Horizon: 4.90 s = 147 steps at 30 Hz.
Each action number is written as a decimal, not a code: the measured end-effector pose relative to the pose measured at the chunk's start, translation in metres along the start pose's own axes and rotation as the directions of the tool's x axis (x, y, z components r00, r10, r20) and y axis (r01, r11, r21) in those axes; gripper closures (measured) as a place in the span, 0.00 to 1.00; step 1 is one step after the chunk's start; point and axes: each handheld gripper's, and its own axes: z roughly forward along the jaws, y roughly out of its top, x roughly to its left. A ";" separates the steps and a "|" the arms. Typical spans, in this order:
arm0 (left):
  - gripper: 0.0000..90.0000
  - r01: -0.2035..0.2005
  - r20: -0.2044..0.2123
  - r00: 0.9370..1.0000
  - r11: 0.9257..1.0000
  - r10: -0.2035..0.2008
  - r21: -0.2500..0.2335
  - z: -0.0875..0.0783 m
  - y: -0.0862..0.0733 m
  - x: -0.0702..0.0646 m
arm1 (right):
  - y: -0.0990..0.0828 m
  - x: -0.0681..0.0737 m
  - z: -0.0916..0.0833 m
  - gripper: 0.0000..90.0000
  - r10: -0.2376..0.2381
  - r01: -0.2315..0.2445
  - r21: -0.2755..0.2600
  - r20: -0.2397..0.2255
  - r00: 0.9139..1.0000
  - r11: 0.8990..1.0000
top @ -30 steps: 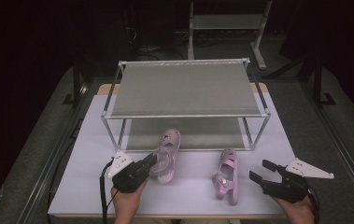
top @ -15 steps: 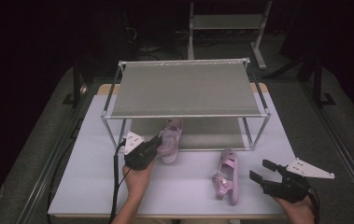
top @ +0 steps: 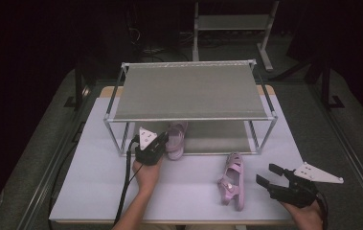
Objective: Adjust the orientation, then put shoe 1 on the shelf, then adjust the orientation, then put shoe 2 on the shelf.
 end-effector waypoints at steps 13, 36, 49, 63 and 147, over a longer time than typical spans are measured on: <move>0.93 -0.015 -0.039 0.999 1.000 0.016 0.025 0.021 0.003 -0.001 | -0.001 -0.002 -0.001 0.32 0.008 -0.008 -0.006 -0.005 1.000 1.000; 0.81 0.059 0.048 0.997 0.998 -0.060 0.017 0.024 0.007 0.001 | 0.000 0.001 0.000 0.32 -0.001 0.001 -0.003 -0.010 1.000 1.000; 0.73 0.022 0.124 0.992 1.000 -0.022 -0.004 0.000 0.007 -0.004 | -0.001 0.002 0.001 0.32 -0.005 0.005 -0.002 -0.014 1.000 1.000; 0.68 -0.023 0.192 0.981 1.000 0.021 0.007 -0.040 0.000 -0.010 | 0.007 0.016 0.004 0.35 -0.029 0.029 -0.002 -0.043 0.999 1.000; 0.30 -0.036 0.308 0.950 0.998 0.051 -0.053 -0.136 -0.020 0.022 | 0.000 0.024 0.022 0.80 -0.071 0.069 0.141 0.009 0.997 0.988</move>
